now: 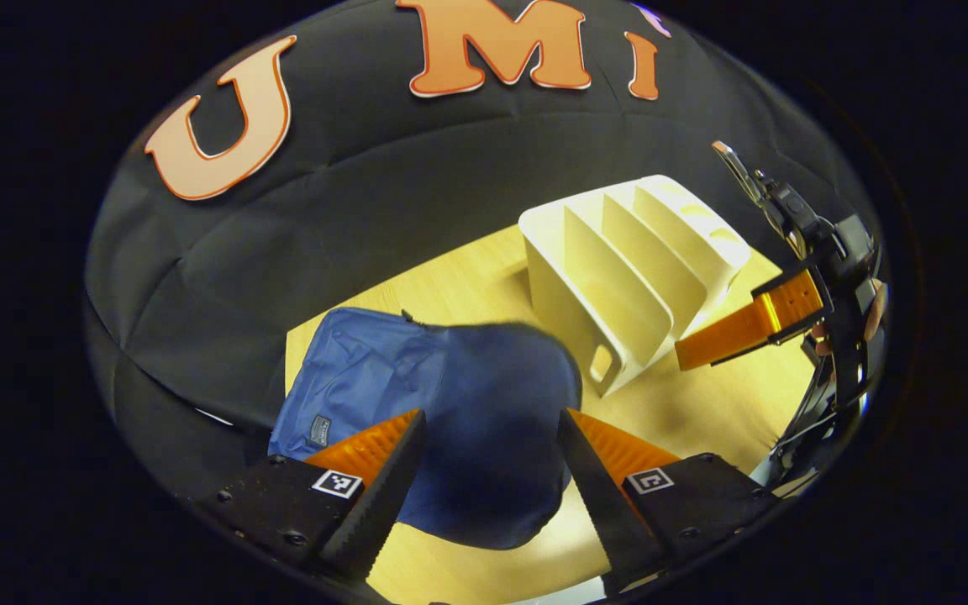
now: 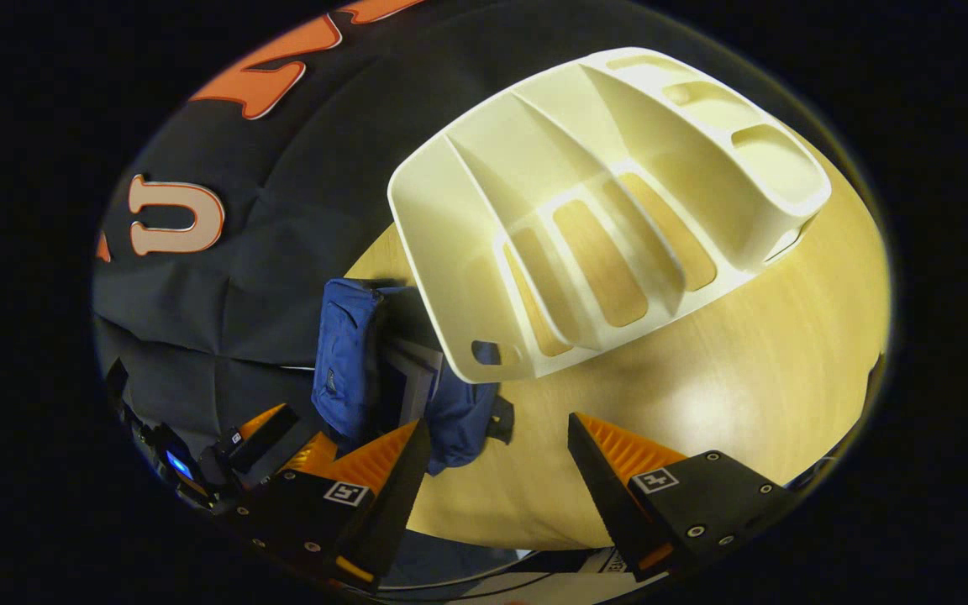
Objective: Open the schoolbag, grab two books from the bookshelf and put them into the schoolbag.
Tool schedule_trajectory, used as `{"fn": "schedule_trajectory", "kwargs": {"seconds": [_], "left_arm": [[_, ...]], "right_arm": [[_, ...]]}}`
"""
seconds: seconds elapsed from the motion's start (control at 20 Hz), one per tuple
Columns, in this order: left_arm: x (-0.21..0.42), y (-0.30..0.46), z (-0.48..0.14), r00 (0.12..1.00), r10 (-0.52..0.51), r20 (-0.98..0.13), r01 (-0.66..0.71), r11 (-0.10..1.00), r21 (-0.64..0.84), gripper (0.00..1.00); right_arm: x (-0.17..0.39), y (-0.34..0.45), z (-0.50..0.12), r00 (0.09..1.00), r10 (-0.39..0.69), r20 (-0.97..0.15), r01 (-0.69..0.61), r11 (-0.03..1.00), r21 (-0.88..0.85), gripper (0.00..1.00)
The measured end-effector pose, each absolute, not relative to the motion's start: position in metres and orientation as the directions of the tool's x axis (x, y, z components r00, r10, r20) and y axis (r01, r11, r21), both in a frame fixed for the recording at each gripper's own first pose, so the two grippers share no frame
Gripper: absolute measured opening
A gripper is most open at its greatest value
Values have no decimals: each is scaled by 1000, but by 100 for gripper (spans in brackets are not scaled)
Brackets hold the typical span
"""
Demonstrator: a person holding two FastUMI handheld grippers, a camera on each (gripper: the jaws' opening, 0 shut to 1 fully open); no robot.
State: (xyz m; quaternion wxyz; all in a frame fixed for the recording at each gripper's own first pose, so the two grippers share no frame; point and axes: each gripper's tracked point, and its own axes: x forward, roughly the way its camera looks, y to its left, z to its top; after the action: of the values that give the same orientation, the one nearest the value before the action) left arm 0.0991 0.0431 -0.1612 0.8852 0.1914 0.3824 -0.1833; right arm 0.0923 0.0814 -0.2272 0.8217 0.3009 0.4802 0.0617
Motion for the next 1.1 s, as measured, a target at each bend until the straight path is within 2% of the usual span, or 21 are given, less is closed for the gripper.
{"fn": "schedule_trajectory", "kwargs": {"seconds": [0.2, 0.45, 0.65, 0.85, 0.95, 1.0, 1.05, 1.1], "left_arm": [[101, -2, -123, 739, -186, -648, 393, 900, 189, 99], [96, -49, -75, 847, -177, -501, 282, 949, 141, 98], [81, -73, -47, 905, -152, -397, 210, 972, 109, 100], [60, -84, -43, 931, -112, -347, 158, 982, 108, 98], [50, -97, -29, 949, -133, -285, 166, 982, 94, 100], [46, -100, -25, 956, -136, -260, 164, 983, 88, 97], [45, -101, -22, 961, -136, -242, 160, 983, 85, 100], [43, -102, -18, 965, -129, -227, 153, 984, 93, 97]], "right_arm": [[83, 17, -200, 606, 323, -727, 115, 869, 482, 97], [72, -54, -126, 767, 220, -603, -2, 940, 341, 97], [62, -86, -79, 891, 152, -427, -71, 977, 198, 97], [53, -102, -42, 966, 129, -225, -93, 982, 165, 97], [44, -118, -17, 990, 98, -105, -82, 985, 149, 97], [41, -120, -9, 995, 85, -61, -76, 988, 138, 97], [43, -120, -8, 997, 78, -30, -74, 990, 119, 96], [43, -120, -7, 997, 71, -18, -69, 993, 93, 96]]}}
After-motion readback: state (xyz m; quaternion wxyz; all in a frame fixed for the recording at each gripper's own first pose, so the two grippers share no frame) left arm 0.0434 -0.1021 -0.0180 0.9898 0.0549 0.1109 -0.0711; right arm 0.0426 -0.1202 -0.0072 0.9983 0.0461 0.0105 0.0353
